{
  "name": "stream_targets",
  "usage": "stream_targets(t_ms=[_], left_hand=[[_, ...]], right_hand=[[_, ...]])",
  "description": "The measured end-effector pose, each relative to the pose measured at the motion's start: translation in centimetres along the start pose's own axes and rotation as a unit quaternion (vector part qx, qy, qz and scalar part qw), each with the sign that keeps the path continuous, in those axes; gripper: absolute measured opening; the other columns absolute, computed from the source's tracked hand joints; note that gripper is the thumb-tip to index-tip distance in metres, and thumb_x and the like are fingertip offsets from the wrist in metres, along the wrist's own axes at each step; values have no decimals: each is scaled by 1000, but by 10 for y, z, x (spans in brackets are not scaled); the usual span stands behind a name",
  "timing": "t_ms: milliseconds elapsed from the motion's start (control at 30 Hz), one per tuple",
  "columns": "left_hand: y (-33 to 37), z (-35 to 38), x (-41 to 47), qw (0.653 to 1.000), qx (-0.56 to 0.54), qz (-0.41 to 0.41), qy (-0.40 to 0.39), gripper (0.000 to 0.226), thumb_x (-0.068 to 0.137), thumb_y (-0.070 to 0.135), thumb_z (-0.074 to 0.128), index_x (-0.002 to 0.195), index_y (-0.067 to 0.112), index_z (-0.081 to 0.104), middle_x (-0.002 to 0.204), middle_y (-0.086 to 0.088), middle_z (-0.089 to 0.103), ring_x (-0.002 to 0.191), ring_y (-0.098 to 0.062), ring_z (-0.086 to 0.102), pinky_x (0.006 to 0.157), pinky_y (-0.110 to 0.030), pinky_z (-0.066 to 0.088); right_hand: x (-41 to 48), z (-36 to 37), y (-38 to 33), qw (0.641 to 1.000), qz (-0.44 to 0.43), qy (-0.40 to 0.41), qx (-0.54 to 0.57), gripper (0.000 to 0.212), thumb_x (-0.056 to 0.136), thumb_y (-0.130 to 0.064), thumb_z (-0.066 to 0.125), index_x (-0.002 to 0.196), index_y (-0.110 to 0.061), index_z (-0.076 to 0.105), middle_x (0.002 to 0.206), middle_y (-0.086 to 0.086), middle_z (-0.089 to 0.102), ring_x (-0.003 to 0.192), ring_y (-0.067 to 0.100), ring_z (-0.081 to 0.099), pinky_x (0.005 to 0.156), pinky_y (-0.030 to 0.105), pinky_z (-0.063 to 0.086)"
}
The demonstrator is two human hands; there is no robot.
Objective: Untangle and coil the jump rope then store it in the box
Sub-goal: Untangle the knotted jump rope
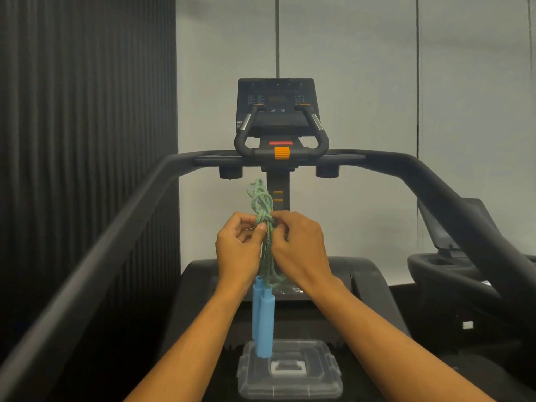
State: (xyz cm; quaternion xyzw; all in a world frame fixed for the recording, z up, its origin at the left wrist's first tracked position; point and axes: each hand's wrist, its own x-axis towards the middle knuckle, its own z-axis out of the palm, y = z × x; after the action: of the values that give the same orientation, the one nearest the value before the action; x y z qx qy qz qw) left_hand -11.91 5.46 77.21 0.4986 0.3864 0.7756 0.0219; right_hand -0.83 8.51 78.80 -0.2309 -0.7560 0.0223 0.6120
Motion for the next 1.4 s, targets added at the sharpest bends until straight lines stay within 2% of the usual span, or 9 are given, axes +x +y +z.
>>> stream_targets(t_ms=[200, 467, 567, 667, 800, 900, 1100, 1233, 1400], left_hand=[[2, 2, -8, 998, 45, 44, -11, 20, 88, -2, 70, 97, 15, 78, 98, -4, 76, 91, -15, 75, 82, -27, 60], [4, -5, -10, 992, 87, 73, -54, 39, 84, -5, 56, 107, 16, 79, 108, 5, 76, 103, -4, 69, 82, -19, 54], [7, -6, -6, 998, 29, 35, -43, 34, 84, -12, 54, 95, 10, 78, 97, 0, 79, 94, -6, 73, 78, -15, 53], [10, -6, -3, 999, -23, 22, -39, 27, 83, -17, 57, 88, 4, 75, 93, -9, 79, 93, -15, 75, 79, -18, 55], [8, -7, 3, 996, -85, -1, -22, 10, 83, 4, 73, 87, 9, 66, 94, -20, 76, 94, -29, 75, 85, -32, 58], [7, -5, 8, 996, -90, -22, -11, 16, 85, 7, 77, 95, 10, 65, 97, -19, 73, 93, -26, 73, 87, -37, 57], [14, 5, 11, 991, -11, -60, -121, 20, 96, 29, 66, 113, 20, 71, 105, -3, 71, 93, -12, 71, 74, -21, 57], [13, 6, 15, 989, 55, -20, -136, 13, 98, 24, 63, 109, 22, 70, 96, -4, 68, 80, -22, 73, 74, -37, 60], [10, 1, 23, 989, 71, -35, -128, 8, 96, 22, 65, 101, 24, 71, 97, -3, 70, 93, -34, 73, 87, -54, 59]], right_hand=[[8, 3, 3, 994, 68, -42, 74, 28, 94, -41, 62, 96, -17, 77, 85, -5, 76, 82, 7, 69, 77, 25, 56], [18, -1, 16, 971, 166, -45, 167, 28, 101, -16, 55, 78, -7, 66, 70, 7, 69, 62, 18, 67, 51, 8, 43], [21, 1, 24, 955, 202, -68, 207, 27, 103, -14, 50, 88, 3, 64, 80, 15, 72, 75, 30, 71, 59, 23, 55], [21, 2, 26, 940, 210, -93, 254, 25, 104, -10, 46, 92, -12, 67, 89, 7, 76, 82, 23, 73, 74, 39, 59], [23, 1, 27, 933, 215, -88, 276, 26, 104, -10, 44, 110, -13, 69, 101, 7, 77, 95, 25, 74, 90, 50, 58], [22, 1, 26, 927, 218, -86, 291, 27, 104, -9, 43, 113, -11, 68, 101, 7, 77, 95, 25, 74, 90, 52, 58], [21, -2, 20, 933, 196, -85, 288, 25, 104, -11, 48, 114, -14, 70, 99, 5, 75, 96, 26, 72, 87, 47, 60], [22, -6, 20, 945, 178, -98, 256, 21, 103, -9, 50, 102, -12, 71, 90, 11, 73, 87, 31, 71, 80, 48, 59], [22, -15, 21, 958, 143, -128, 215, 14, 99, -7, 56, 96, -8, 69, 80, 12, 66, 71, 16, 62, 67, 26, 55]])
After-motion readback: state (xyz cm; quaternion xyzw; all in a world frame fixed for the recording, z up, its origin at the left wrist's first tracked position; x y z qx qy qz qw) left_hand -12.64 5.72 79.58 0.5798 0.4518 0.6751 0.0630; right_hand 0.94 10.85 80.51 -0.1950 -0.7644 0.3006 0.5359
